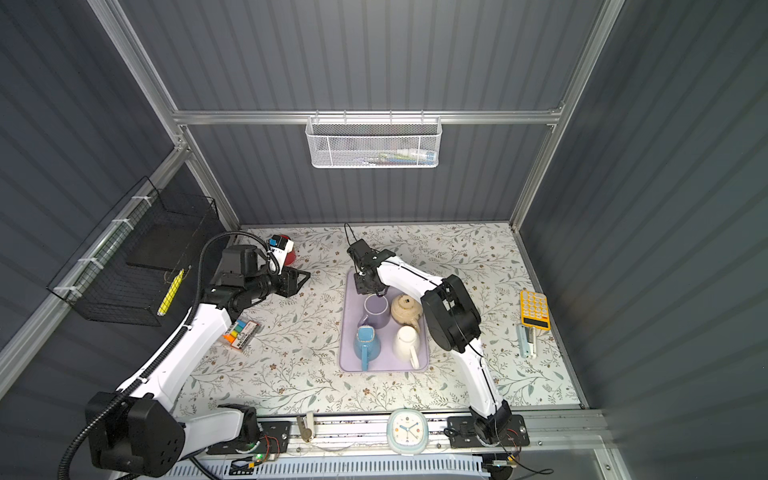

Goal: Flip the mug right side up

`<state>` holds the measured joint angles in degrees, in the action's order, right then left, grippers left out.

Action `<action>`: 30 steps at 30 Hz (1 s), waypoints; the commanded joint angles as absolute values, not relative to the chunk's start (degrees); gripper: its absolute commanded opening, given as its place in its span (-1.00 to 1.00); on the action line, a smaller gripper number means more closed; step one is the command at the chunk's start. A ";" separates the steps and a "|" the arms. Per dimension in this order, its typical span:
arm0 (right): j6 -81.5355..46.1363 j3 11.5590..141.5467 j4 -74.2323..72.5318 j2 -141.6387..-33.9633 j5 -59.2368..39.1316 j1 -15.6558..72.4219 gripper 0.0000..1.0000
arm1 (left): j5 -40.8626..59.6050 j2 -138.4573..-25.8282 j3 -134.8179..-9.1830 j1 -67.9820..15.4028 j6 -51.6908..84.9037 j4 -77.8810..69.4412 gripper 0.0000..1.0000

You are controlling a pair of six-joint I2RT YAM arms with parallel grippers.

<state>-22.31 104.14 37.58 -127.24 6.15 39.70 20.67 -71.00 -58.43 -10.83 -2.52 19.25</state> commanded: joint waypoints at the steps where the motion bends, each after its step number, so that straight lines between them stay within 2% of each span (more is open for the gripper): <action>1: -22.88 103.36 37.76 -128.13 7.60 39.47 -0.50 | 21.10 -71.10 -57.96 -10.99 -3.23 19.51 0.05; 19: -21.49 102.28 36.28 -126.06 3.33 38.38 -0.91 | 20.59 -71.10 -57.75 -10.99 -3.47 19.60 0.04; 30: -20.05 98.55 33.30 -121.38 0.13 35.72 -0.91 | 20.82 -71.54 -57.65 -10.99 -3.74 19.25 0.04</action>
